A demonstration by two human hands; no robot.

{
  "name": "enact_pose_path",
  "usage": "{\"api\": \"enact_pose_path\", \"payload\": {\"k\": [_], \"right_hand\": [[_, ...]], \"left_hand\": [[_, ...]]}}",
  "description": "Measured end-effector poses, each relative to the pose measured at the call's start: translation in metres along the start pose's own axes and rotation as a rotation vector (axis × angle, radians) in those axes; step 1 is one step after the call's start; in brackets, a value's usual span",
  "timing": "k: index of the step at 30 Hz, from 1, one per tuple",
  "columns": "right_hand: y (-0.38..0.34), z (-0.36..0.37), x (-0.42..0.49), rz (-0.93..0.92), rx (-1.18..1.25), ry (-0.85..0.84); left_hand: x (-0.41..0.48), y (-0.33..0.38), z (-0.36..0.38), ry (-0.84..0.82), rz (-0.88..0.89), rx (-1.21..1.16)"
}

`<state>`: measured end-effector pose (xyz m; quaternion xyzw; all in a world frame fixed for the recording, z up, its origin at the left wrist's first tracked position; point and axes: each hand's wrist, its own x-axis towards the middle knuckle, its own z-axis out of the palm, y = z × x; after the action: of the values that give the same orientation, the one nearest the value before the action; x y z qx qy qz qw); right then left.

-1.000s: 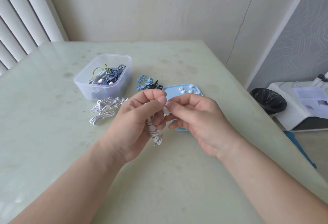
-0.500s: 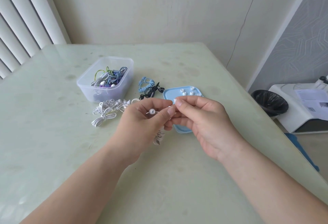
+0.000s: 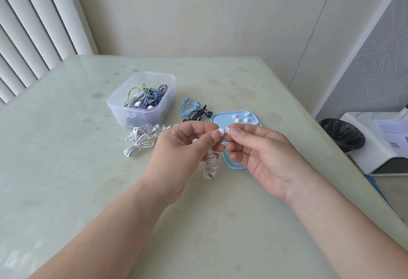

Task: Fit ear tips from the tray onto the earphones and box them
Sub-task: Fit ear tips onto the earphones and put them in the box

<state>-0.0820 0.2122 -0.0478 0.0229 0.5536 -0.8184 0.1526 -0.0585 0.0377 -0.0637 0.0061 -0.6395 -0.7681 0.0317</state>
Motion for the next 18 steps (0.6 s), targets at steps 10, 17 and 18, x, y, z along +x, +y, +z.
{"api": "enact_pose_path", "payload": {"k": [10,17,18], "right_hand": [[-0.0001,0.0025,-0.0002,0.033,0.027,-0.071],[0.0040,0.0032,0.0008,0.013,0.045,-0.031],[0.0046,0.0036,0.0008,0.008,0.042,-0.029]], "left_hand": [[-0.0010,-0.0018,0.0029,0.036,0.054,0.065],[-0.0033,-0.0034,0.0068,0.076,0.091,0.123],[-0.0034,-0.0033,0.0075,0.087,0.101,0.137]]}}
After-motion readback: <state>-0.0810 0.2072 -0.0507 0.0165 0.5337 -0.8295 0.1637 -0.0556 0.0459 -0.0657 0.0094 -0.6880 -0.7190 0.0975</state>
